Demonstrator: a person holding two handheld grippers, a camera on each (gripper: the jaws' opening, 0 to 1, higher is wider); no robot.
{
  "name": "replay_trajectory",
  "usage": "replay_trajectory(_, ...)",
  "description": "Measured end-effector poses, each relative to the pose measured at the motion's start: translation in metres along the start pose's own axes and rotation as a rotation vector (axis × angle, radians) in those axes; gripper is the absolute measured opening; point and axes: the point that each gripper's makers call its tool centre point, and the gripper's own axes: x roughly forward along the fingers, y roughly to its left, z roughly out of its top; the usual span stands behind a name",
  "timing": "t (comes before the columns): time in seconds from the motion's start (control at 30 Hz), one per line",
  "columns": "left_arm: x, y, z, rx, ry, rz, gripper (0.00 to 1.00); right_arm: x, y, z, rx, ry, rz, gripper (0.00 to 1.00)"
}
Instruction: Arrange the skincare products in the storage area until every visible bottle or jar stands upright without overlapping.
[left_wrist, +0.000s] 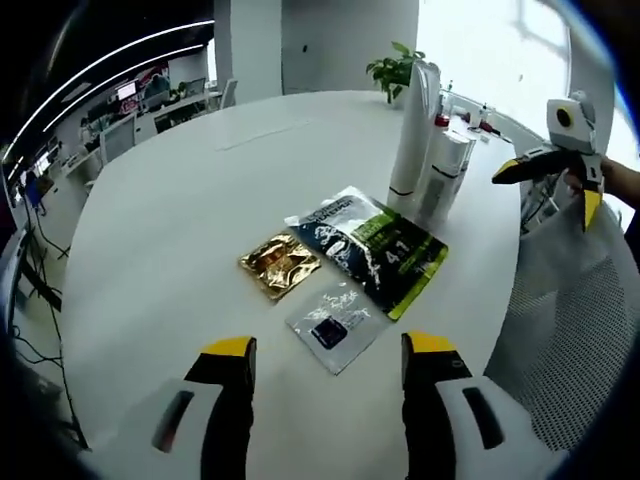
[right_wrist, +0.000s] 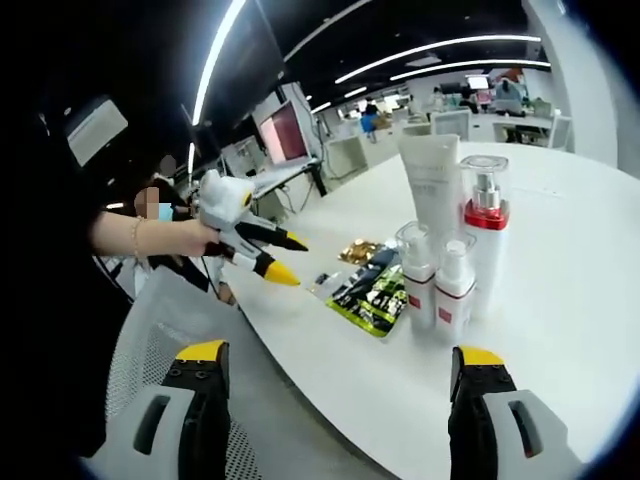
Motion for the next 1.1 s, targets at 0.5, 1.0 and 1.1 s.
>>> replay_trajectory(0.5,-0.039,0.011,0.005,-0.101,-0.097,0.127,0.83,-0.009,-0.014,0.013,0.01,-0.079,-0.061,0.96)
replay_trajectory(1.0,-0.071,0.015,0.01,-0.158,-0.161,0.136,0.93,-0.018,-0.024,0.022,0.058,-0.149,-0.114,0.95)
replay_trajectory(1.1,-0.076,0.013,0.013,-0.174,-0.174,0.134,0.94,-0.018,-0.024,0.022,0.06,-0.148,-0.118,0.95)
